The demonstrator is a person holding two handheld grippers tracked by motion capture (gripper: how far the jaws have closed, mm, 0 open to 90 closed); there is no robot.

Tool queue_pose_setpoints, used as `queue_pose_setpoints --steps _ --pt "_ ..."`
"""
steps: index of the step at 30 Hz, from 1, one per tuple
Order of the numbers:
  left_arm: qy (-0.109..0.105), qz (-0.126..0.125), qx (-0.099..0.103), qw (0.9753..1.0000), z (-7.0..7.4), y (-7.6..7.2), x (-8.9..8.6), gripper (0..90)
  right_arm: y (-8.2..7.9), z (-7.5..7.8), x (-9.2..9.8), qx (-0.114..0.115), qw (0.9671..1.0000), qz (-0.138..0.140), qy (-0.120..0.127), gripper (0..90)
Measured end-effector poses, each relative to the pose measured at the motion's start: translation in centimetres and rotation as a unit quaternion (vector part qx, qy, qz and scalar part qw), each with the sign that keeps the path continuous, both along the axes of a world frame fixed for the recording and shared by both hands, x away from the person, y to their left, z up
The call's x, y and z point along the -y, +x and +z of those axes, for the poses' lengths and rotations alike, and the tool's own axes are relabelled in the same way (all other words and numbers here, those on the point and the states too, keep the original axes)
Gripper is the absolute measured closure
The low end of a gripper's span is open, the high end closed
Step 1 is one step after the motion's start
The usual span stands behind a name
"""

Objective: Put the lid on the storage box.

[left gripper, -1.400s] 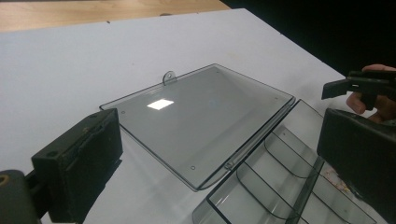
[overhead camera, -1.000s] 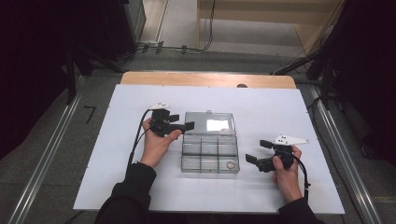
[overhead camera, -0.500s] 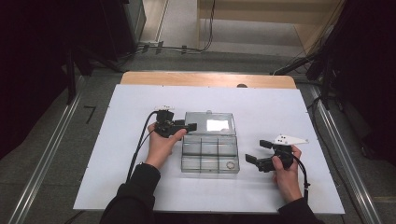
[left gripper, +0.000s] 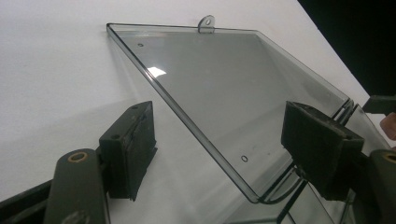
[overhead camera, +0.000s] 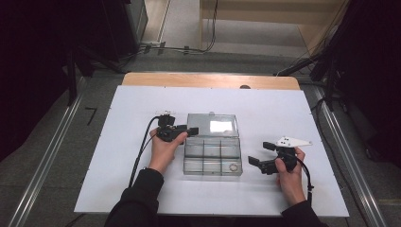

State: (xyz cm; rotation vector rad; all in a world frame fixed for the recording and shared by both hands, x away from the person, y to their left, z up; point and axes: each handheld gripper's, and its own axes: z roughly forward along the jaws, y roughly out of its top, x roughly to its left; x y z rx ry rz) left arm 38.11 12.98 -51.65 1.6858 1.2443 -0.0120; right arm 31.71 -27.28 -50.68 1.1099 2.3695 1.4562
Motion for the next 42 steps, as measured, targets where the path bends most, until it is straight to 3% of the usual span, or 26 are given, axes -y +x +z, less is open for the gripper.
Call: queue_pose_setpoints --steps 5,13,22,26,32,42 --pt "-0.005 0.01 0.006 0.9999 0.0 -0.2 -0.1 25.6 0.0 0.2 0.0 0.0 0.9999 -0.008 -0.008 0.0" --pt "-0.002 0.008 0.006 0.9999 -0.1 -0.3 -0.1 25.6 0.3 0.8 -0.2 -0.01 0.9998 -0.016 0.001 0.0" --pt "-0.001 0.006 0.008 0.9999 0.0 -0.3 -0.1 25.5 1.2 2.4 -1.3 -0.008 0.9997 -0.013 0.018 0.0" --pt "0.001 0.006 0.011 0.9999 0.0 -0.4 -0.1 23.5 1.9 3.2 -1.8 -0.008 0.9998 -0.011 0.011 0.0" --pt "-0.002 0.003 0.015 0.9999 0.0 -0.4 -0.1 15.6 3.5 3.2 -2.4 -0.03 0.9991 -0.027 0.011 0.0" --pt "-0.004 -0.005 0.018 0.9998 0.1 -0.4 -0.1 7.7 5.5 2.1 -3.1 -0.068 0.9961 -0.032 0.047 0.0"
